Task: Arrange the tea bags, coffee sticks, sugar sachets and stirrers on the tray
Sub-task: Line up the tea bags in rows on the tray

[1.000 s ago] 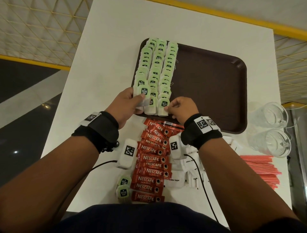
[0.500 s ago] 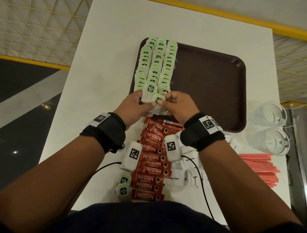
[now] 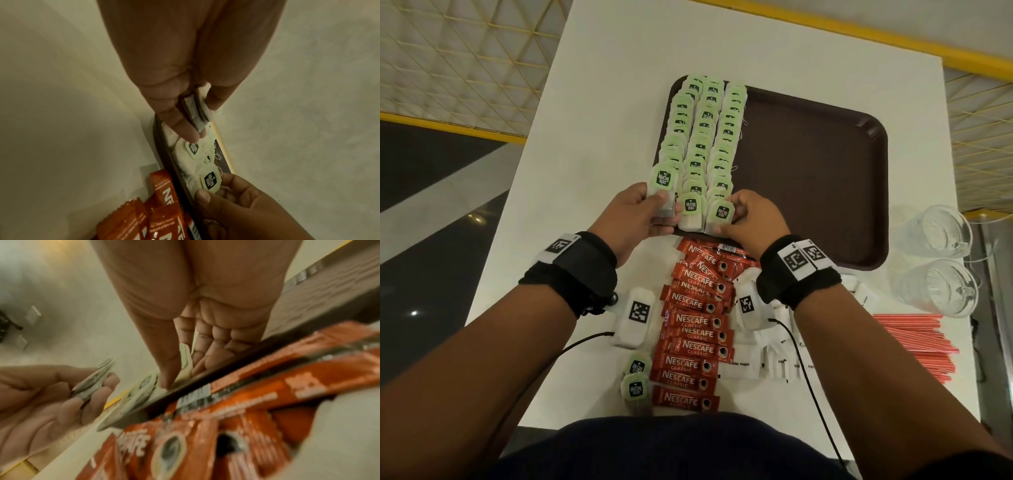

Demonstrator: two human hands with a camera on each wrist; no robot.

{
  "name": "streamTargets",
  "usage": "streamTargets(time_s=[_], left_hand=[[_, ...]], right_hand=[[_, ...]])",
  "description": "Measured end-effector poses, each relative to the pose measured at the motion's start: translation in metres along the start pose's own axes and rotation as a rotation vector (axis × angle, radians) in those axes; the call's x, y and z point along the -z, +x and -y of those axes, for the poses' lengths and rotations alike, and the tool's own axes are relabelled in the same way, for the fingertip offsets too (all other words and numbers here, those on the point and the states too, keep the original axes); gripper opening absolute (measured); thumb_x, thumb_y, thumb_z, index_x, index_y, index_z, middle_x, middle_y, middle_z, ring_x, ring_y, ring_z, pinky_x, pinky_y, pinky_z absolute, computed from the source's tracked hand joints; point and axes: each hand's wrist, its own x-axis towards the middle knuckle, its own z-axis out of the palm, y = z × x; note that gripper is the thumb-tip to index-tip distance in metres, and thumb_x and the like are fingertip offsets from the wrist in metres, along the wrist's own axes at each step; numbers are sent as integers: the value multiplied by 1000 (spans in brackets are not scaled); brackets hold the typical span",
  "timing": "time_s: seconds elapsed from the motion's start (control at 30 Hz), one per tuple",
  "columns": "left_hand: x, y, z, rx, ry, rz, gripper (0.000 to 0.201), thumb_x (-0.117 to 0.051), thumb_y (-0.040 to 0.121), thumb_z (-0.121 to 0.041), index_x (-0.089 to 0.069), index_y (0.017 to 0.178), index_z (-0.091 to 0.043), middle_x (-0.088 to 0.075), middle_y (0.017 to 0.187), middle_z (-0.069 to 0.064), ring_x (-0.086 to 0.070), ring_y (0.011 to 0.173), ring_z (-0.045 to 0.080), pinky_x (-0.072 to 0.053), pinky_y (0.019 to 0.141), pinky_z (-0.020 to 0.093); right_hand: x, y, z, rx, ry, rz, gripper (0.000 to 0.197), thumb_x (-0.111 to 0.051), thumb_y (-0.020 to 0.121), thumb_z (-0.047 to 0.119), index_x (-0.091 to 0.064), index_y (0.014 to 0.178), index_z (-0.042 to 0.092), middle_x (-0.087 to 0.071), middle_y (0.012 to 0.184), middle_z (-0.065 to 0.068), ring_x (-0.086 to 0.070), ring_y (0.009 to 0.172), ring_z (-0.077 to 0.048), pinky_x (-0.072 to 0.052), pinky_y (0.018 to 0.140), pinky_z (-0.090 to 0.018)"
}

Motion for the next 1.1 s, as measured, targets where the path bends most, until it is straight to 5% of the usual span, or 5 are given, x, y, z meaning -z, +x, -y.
streamTargets(time_s=[0.33,0.5,0.83,0.97,1.1], left_hand=[[3,-1,0,13,-6,-8,29,-46,104,-23,-52,130,-11,-72,113,10,-69,105,25,-58,83,31],[5,0,0,9,-2,-12,30,-46,104,-23,-52,130,-10,-72,113,8,-71,102,23,-57,88,36],[9,1,-5,19,-25,-37,22,-45,104,-21,-57,121,-13,-73,106,7,-70,100,23,-58,85,34],[13,1,-6,46,-128,-44,20,-39,104,-17,-58,109,-16,-73,102,8,-69,102,27,-55,91,39],[13,1,-5,15,-40,-26,22,-44,104,-19,-58,120,-12,-71,113,8,-70,105,26,-56,92,38]], right_hand=[[-4,11,7,20,-85,-88,32,-78,79,19,-58,104,19,-65,92,3,-62,85,-14,-53,81,-33],[0,8,9,9,-98,-68,46,-83,74,26,-52,107,19,-61,88,5,-59,78,-10,-50,70,-25],[1,12,16,3,-134,-31,53,-84,72,26,-48,110,19,-64,99,1,-63,89,-16,-52,79,-32],[5,11,15,28,-153,-91,47,-81,75,34,-52,109,21,-58,99,2,-55,84,-11,-47,72,-28],[7,7,23,87,-90,-176,32,-74,82,39,-58,103,22,-59,91,3,-54,80,-10,-42,65,-20]])
